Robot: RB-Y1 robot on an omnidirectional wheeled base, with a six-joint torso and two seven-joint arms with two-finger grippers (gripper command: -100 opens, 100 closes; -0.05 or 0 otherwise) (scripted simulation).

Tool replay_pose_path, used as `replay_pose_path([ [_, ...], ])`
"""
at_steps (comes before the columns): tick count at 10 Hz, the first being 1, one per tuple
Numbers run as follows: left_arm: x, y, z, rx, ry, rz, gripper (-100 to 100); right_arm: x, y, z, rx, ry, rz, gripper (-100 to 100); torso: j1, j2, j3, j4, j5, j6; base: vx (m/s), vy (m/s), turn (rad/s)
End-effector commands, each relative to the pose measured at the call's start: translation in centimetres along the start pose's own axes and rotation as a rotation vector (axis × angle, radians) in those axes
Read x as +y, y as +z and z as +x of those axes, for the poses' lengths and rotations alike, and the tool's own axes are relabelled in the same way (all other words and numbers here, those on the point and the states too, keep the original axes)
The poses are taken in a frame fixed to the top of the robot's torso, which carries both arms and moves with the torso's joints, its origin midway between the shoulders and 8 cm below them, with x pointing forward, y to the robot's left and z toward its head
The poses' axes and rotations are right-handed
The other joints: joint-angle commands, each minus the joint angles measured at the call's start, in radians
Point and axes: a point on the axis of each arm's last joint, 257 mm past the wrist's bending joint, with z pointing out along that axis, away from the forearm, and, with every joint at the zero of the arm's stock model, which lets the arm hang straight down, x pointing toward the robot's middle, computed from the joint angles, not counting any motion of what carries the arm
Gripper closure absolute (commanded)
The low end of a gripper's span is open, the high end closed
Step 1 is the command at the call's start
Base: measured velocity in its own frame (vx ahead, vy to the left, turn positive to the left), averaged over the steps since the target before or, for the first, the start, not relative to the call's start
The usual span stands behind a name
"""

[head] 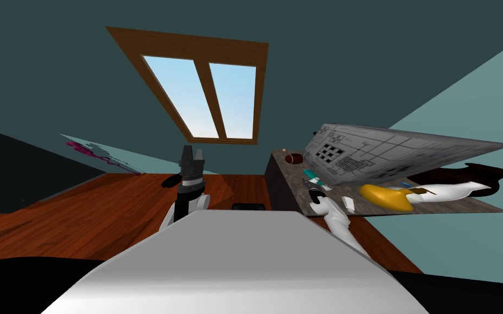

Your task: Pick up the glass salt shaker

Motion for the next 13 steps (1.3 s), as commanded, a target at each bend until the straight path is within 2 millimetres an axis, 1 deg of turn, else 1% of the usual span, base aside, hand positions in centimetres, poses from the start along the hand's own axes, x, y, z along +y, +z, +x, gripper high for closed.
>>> replay_pose_path([
  [1, 0.0, 0.0, 0.0, 0.000, 0.000, 0.000, 0, 0.3, 1.0, -0.3, 0.001, 0.013, 0.003, -100, 0.000, 0.000, 0.000, 0.000, 0.000, 0.000, -0.042, 0.035, -0.002],
  [2, 0.0, 0.0, 0.0, 0.000, 0.000, 0.000, 0, -0.5, 1.0, 1.2, 0.029, 0.012, 0.020, -100, -0.002, -0.002, -0.001, 0.000, 0.000, 0.000, -0.007, 0.002, 0.004],
  [3, 0.0, 0.0, 0.0, 0.000, 0.000, 0.000, 0, -0.9, 2.4, -2.0, -0.013, 0.000, 0.012, -100, -0.004, -0.003, -0.002, -0.001, -0.001, 0.000, -0.079, 0.039, 0.026],
  [4, 0.0, 0.0, 0.0, 0.000, 0.000, 0.000, 0, -0.8, 2.8, -2.2, -0.012, 0.005, 0.015, -100, -0.002, -0.001, -0.001, 0.000, 0.000, 0.000, -0.091, 0.061, 0.013],
  [5, 0.0, 0.0, 0.0, 0.000, 0.000, 0.000, 0, -0.6, 3.4, -2.3, -0.008, 0.017, 0.020, -100, -0.001, 0.000, 0.000, 0.000, 0.000, 0.000, -0.041, 0.038, -0.005],
  [6, 0.0, 0.0, 0.0, 0.000, 0.000, 0.000, 0, -1.3, 3.4, -1.0, 0.016, 0.017, 0.034, -100, -0.002, -0.002, -0.001, 0.000, 0.000, 0.000, -0.007, 0.009, 0.003],
  [7, 0.0, 0.0, 0.0, 0.000, 0.000, 0.000, 0, -1.5, 3.4, -0.7, 0.023, 0.017, 0.039, -100, -0.003, -0.004, -0.002, -0.001, -0.001, 0.000, 0.008, -0.007, -0.001],
  [8, 0.0, 0.0, 0.0, 0.000, 0.000, 0.000, 0, -2.3, 4.7, -3.7, -0.010, 0.009, 0.043, -100, -0.005, -0.005, -0.003, -0.001, -0.001, 0.000, -0.062, 0.039, 0.032],
  [9, 0.0, 0.0, 0.0, 0.000, 0.000, 0.000, 0, -2.4, 5.5, -3.2, 0.010, 0.027, 0.058, -100, -0.003, -0.002, -0.001, -0.001, 0.000, 0.000, -0.096, 0.061, 0.016],
  [10, 0.0, 0.0, 0.0, 0.000, 0.000, 0.000, 0, -3.2, 6.5, -5.3, -0.010, 0.029, 0.065, -100, -0.001, 0.000, 0.000, 0.000, 0.000, 0.000, -0.115, 0.102, 0.026],
  [11, 0.0, 0.0, 0.0, 0.000, 0.000, 0.000, 0, -3.5, 7.2, -6.1, -0.011, 0.038, 0.078, -100, 0.002, 0.002, 0.001, 0.000, 0.000, 0.000, -0.104, 0.089, 0.006],
  [12, 0.0, 0.0, 0.0, 0.000, 0.000, 0.000, 0, -3.5, 7.4, -6.0, -0.005, 0.043, 0.082, -100, 0.002, 0.002, 0.001, 0.000, 0.001, 0.000, -0.054, 0.035, -0.005],
  [13, 0.0, 0.0, 0.0, 0.000, 0.000, 0.000, 0, -3.9, 7.3, -5.3, 0.007, 0.043, 0.090, -100, -0.001, 0.000, 0.000, 0.000, 0.000, 0.001, -0.011, -0.002, -0.001],
])
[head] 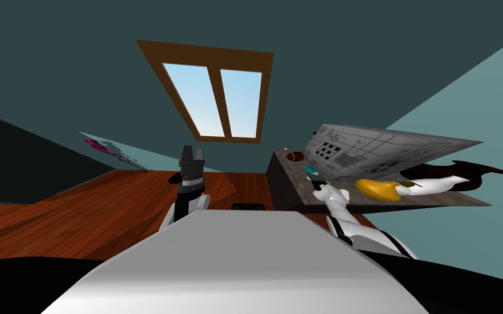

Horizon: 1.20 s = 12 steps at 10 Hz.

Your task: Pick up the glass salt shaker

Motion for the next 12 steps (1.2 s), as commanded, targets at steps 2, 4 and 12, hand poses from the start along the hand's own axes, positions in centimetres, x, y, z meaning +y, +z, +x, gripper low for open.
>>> replay_pose_path([
  [2, 0.0, 0.0, 0.0, 0.000, 0.000, 0.000, 0, 0.0, 0.0, 0.1, 0.001, -0.001, 0.000, 100, -0.001, -0.001, -0.001, 0.000, 0.000, 0.000, 0.000, 0.000, 0.000],
  [4, 0.0, 0.0, 0.0, 0.000, 0.000, 0.000, 0, 0.1, 0.0, 0.0, 0.000, -0.001, -0.002, 100, -0.001, -0.002, -0.001, -0.001, 0.000, 0.001, 0.000, 0.000, 0.000],
  [12, 0.0, 0.0, 0.0, 0.000, 0.000, 0.000, 0, 1.5, -4.0, 5.2, 0.026, -0.029, -0.046, 100, -0.010, -0.012, -0.010, -0.009, -0.013, -0.002, 0.056, -0.040, -0.010],
])
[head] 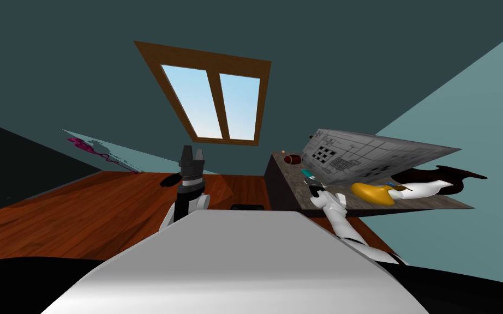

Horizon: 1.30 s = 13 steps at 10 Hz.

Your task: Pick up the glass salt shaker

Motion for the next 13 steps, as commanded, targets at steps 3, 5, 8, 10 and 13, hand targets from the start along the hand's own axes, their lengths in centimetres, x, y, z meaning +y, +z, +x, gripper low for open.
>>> replay_pose_path([
  [3, 0.0, 0.0, 0.0, 0.000, 0.000, 0.000, 0, 0.8, -2.3, 3.1, 0.018, -0.007, -0.020, 100, -0.004, -0.002, -0.003, -0.003, -0.006, 0.000, 0.068, -0.046, -0.015],
  [5, 0.0, 0.0, 0.0, 0.000, 0.000, 0.000, 0, 1.3, -3.8, 4.6, 0.029, -0.006, -0.024, 100, -0.005, -0.004, -0.005, -0.006, -0.010, -0.002, 0.060, -0.057, -0.007],
  [8, 0.0, 0.0, 0.0, 0.000, 0.000, 0.000, 0, 1.4, -5.3, 4.3, 0.010, -0.014, -0.041, 100, -0.010, -0.007, -0.009, -0.012, -0.019, -0.001, 0.046, -0.029, -0.002],
  [10, 0.0, 0.0, 0.0, 0.000, 0.000, 0.000, 0, 1.6, -7.2, 6.6, 0.039, -0.002, -0.034, 100, -0.012, -0.008, -0.011, -0.014, -0.023, 0.000, 0.086, -0.065, -0.019],
  [13, 0.0, 0.0, 0.0, 0.000, 0.000, 0.000, 0, 1.8, -8.1, 5.4, 0.012, -0.012, -0.048, 100, -0.013, -0.006, -0.012, -0.017, -0.028, 0.000, 0.011, -0.003, -0.003],
])
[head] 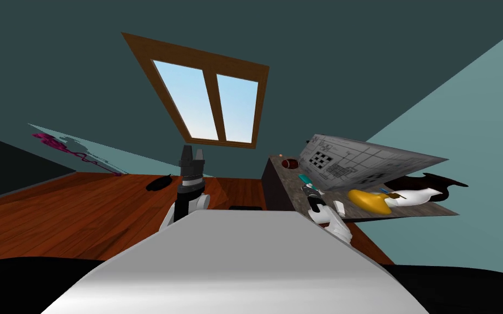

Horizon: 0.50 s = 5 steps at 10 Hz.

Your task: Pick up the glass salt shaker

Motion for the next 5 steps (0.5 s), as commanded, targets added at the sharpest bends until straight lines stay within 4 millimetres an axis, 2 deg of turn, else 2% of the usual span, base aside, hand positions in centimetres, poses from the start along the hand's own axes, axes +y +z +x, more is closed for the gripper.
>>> replay_pose_path([
  [1, 0.0, 0.0, 0.0, 0.000, 0.000, 0.000, 0, 0.3, -1.7, 1.9, 0.024, 0.017, 0.009, 100, 0.000, 0.000, 0.000, 0.000, 0.000, 0.000, 0.071, -0.056, -0.023],
  [2, 0.0, 0.0, 0.0, 0.000, 0.000, 0.000, 0, -0.1, -2.5, 1.9, 0.022, 0.008, 0.008, 100, -0.004, -0.003, -0.002, -0.001, -0.001, 0.001, 0.098, -0.067, -0.005],
  [4, 0.0, 0.0, 0.0, 0.000, 0.000, 0.000, 0, 0.4, -3.0, 0.5, -0.006, 0.004, -0.005, 100, -0.005, -0.004, -0.003, -0.002, -0.002, 0.001, 0.028, -0.016, -0.003],
  [5, 0.0, 0.0, 0.0, 0.000, 0.000, 0.000, 0, 0.3, -4.8, 2.5, 0.023, 0.020, 0.013, 100, -0.003, -0.002, -0.002, -0.002, -0.002, 0.001, 0.072, -0.039, -0.019],
])
